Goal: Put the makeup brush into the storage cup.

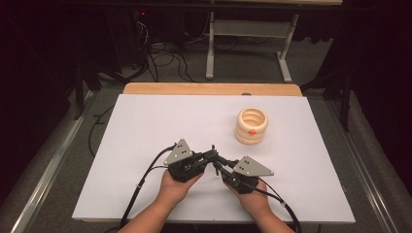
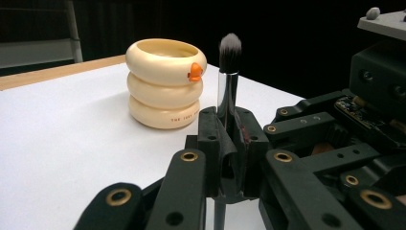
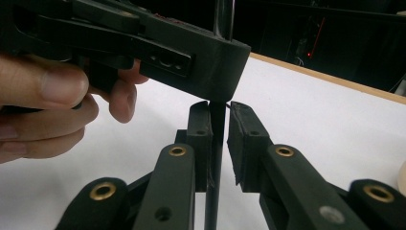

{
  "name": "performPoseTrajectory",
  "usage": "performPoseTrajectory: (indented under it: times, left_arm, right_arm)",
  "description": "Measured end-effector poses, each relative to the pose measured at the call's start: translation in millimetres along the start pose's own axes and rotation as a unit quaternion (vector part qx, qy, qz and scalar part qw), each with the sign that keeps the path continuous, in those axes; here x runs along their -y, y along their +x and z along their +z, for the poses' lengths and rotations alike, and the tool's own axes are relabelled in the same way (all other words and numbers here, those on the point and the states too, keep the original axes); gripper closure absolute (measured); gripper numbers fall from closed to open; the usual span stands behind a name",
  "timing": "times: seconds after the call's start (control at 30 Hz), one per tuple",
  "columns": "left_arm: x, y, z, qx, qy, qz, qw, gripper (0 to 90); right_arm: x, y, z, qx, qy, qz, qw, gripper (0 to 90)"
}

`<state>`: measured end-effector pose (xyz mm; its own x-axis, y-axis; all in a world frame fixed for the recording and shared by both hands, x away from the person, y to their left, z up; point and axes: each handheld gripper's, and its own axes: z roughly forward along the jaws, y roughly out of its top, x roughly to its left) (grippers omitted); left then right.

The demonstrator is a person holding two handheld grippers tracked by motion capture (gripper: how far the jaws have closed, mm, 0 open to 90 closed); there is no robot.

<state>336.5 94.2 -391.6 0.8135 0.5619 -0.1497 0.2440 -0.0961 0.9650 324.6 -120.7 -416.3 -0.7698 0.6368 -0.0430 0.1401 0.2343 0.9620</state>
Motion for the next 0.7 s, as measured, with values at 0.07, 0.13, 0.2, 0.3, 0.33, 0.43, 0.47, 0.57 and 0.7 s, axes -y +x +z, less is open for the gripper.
performPoseTrajectory:
  times: [0.07, 0.13, 0.2, 0.3, 0.33, 0.43, 0.47, 0.57, 0.7]
  left_arm:
    - [0.0, 0.0, 0.0, 0.000, 0.000, 0.000, 1.0000, 83.4]
    - [-0.1, 0.0, -0.1, 0.000, 0.000, 0.000, 1.0000, 83.4]
    - [-0.1, -0.3, 0.0, -0.001, -0.001, 0.001, 1.0000, 83.3]
    - [-0.3, -0.8, 0.1, -0.001, -0.002, 0.003, 1.0000, 83.0]
    - [-0.4, -0.8, 0.2, -0.001, -0.001, 0.002, 1.0000, 82.8]
    - [-0.2, -0.4, 0.3, -0.001, 0.001, 0.001, 1.0000, 80.1]
    - [-0.2, -0.5, 0.2, -0.001, 0.000, 0.002, 1.0000, 78.7]
    - [-0.4, -0.6, 0.4, -0.001, -0.001, -0.001, 1.0000, 73.5]
    - [-1.0, 0.1, -0.2, -0.002, -0.002, -0.005, 1.0000, 67.1]
  right_arm:
    - [0.0, 0.3, -0.4, 0.001, 0.002, -0.004, 1.0000, 84.6]
    - [-0.2, 0.6, -0.5, 0.002, 0.003, -0.006, 1.0000, 85.1]
    - [-0.2, 0.5, -0.4, 0.001, 0.002, -0.006, 1.0000, 85.4]
    - [-0.6, 0.1, -0.7, 0.002, 0.001, -0.009, 1.0000, 85.5]
    - [-0.6, 0.1, -0.7, 0.002, 0.001, -0.010, 0.9999, 85.5]
    - [-0.7, 0.2, -0.9, 0.002, 0.001, -0.009, 1.0000, 85.5]
    - [-0.8, 0.0, -1.1, 0.002, 0.001, -0.009, 1.0000, 85.6]
    - [-0.7, -0.8, -1.0, -0.001, 0.000, -0.006, 1.0000, 85.6]
    - [-0.8, -1.2, -1.1, 0.002, 0.000, -0.005, 1.0000, 85.6]
